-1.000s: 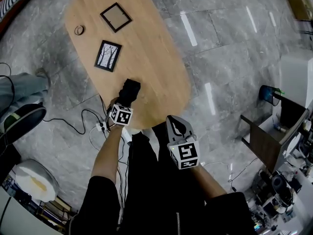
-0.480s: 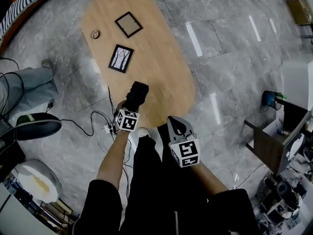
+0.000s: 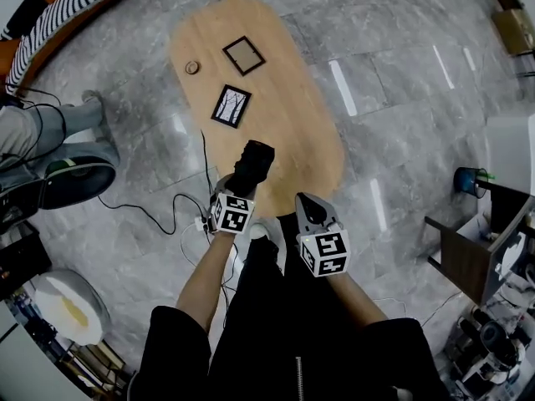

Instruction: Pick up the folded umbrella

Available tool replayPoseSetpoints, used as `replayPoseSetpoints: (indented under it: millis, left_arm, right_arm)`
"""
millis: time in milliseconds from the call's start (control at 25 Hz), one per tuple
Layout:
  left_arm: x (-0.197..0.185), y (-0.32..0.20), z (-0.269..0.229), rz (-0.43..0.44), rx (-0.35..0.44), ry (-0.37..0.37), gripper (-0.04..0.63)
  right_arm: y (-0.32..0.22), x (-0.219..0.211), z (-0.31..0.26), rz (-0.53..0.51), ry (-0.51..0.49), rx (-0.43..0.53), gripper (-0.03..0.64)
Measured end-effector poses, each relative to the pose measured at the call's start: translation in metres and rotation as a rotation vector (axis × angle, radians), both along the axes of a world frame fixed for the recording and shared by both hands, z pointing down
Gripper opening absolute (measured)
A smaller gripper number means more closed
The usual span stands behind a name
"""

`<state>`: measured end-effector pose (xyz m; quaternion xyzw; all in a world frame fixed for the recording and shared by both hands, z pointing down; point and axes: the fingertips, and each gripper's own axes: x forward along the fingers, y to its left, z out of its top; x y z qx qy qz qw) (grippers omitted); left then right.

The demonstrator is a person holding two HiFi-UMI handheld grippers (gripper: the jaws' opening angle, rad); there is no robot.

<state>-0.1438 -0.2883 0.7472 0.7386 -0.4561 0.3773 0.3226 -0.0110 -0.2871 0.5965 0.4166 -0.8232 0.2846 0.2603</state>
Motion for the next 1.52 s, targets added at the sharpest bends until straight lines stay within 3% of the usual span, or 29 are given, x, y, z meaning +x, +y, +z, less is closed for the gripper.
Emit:
replayPoseSetpoints:
  millis: [720, 1240, 1520]
  left_arm:
    - [0.015, 0.056, -0.154, -0.005, 0.203, 0.134, 0.225]
    - [-0.01, 0.12, -0.212, -0.121, 0.343, 0.207, 0.225]
    - [-0.01, 0.138, -0.229, -0.099, 0.392, 0.204, 0.225]
  right_arm:
    - [0.043, -0.024, -0.085, 0.007, -0.052, 0.145, 0.009]
    - [0.102, -0.033, -0.109, 0.027, -0.062, 0.217, 0.009]
    - [0.126, -0.039, -0.116, 0.024, -0.07, 0.234, 0.009]
